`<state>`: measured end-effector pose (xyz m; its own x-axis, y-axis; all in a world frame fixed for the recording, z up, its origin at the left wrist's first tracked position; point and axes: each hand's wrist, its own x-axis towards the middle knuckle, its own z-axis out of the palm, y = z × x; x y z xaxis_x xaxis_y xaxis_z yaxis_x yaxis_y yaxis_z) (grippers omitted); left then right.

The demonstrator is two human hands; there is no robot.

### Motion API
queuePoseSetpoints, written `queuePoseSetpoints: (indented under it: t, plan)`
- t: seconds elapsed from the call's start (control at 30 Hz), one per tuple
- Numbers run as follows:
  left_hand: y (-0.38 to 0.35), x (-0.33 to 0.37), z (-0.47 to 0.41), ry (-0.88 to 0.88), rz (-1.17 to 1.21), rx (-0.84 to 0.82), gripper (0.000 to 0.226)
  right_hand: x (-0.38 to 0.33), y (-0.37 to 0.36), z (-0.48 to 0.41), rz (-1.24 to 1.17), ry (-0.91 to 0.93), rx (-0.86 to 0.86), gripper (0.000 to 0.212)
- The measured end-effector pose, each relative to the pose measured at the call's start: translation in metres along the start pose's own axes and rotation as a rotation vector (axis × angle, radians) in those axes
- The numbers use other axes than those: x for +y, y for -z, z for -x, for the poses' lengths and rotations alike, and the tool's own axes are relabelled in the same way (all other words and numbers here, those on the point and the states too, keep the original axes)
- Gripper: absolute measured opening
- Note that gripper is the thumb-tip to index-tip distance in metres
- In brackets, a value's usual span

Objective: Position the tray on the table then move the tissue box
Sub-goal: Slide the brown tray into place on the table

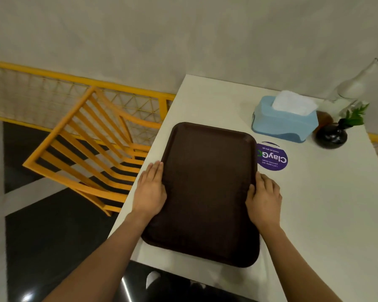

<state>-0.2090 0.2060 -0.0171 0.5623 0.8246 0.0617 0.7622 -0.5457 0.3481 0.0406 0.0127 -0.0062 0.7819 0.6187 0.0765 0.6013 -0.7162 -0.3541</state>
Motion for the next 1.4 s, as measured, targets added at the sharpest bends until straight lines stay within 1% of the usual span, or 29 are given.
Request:
queuePoseSetpoints:
  t: [0.13, 0.27, 0.43, 0.57, 0.7, 0.77, 0.93, 1.07, 1.17, 1.4]
  plan:
    - [0.005, -0.014, -0.008, 0.004, -0.006, -0.003, 0.063, -0.014, -0.008, -0.002, 0.01, 0.014, -0.002, 0.048]
    - [0.01, -0.029, -0.018, 0.006, 0.035, -0.025, 0.063, -0.028, -0.014, 0.002, 0.022, 0.009, 0.006, 0.047]
    - [0.02, -0.048, -0.021, -0.035, 0.083, -0.045, 0.061, -0.046, -0.017, 0.009, 0.031, -0.024, -0.021, 0.048]
    - [0.022, -0.073, -0.019, -0.098, 0.072, -0.116, 0.062, -0.056, -0.017, 0.025, 0.032, -0.065, -0.023, 0.054]
    - [0.019, -0.064, -0.013, -0.064, 0.114, -0.111, 0.061, -0.044, -0.012, 0.034, 0.055, -0.024, -0.086, 0.064]
    - [0.018, -0.063, -0.01, -0.056, 0.128, -0.112, 0.061, -0.039, -0.015, 0.052, 0.074, -0.048, -0.114, 0.065]
    - [0.014, -0.05, -0.004, -0.096, 0.128, -0.115, 0.06, -0.023, -0.011, 0.067, 0.047, -0.075, -0.107, 0.062]
    - [0.014, -0.048, -0.003, -0.082, 0.148, -0.123, 0.06, -0.02, -0.01, 0.061, 0.047, -0.058, -0.126, 0.058]
    - [0.015, -0.049, -0.005, -0.064, 0.171, -0.12, 0.06, -0.023, -0.013, 0.057, 0.024, -0.044, -0.123, 0.058]
    - [0.017, -0.051, -0.014, -0.082, 0.186, -0.109, 0.059, -0.026, -0.015, 0.052, 0.001, -0.034, -0.125, 0.059]
